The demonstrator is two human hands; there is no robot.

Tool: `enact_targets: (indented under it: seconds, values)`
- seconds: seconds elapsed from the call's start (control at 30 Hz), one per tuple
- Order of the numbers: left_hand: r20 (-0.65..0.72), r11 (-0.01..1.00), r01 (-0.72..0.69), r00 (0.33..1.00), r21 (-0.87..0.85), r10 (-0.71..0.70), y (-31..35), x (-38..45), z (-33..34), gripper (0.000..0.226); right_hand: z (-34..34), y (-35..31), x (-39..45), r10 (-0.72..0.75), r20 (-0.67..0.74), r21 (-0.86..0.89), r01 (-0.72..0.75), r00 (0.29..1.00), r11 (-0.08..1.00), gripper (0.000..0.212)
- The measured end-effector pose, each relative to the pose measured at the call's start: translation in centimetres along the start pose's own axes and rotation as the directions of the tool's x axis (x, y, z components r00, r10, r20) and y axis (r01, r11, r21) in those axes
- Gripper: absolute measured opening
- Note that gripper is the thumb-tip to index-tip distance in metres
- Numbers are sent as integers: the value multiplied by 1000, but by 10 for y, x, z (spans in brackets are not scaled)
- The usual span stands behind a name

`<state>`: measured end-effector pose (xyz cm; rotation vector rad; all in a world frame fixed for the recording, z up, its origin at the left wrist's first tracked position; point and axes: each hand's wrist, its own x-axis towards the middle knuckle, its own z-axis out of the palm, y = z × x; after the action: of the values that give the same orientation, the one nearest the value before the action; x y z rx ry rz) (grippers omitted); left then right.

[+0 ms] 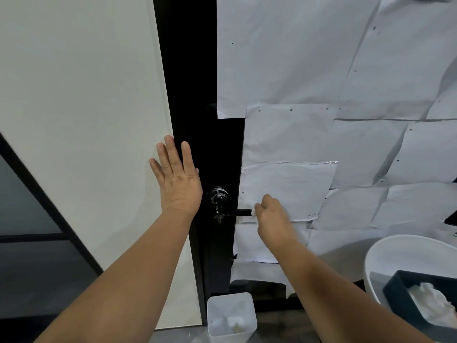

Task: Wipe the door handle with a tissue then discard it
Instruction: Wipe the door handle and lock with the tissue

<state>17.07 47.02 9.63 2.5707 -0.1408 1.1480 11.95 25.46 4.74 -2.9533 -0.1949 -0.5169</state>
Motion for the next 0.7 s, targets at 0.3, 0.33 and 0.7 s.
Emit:
enact_targets:
  seconds: [0.3,0.33,0.7]
  values:
    - [43,999,-13,999,33,12,0,1,-4,89,19,2,-2,90,-51,178,-80,995,981,20]
    - [49,999,-12,999,39,10,0,1,-4,91,21,5,-2,184,-76,261,-158,980,952,13]
    - [112,998,-10,994,64,3,-2,2,-8,106,-1,-26,15,649,662,669,-686,374,-287,13]
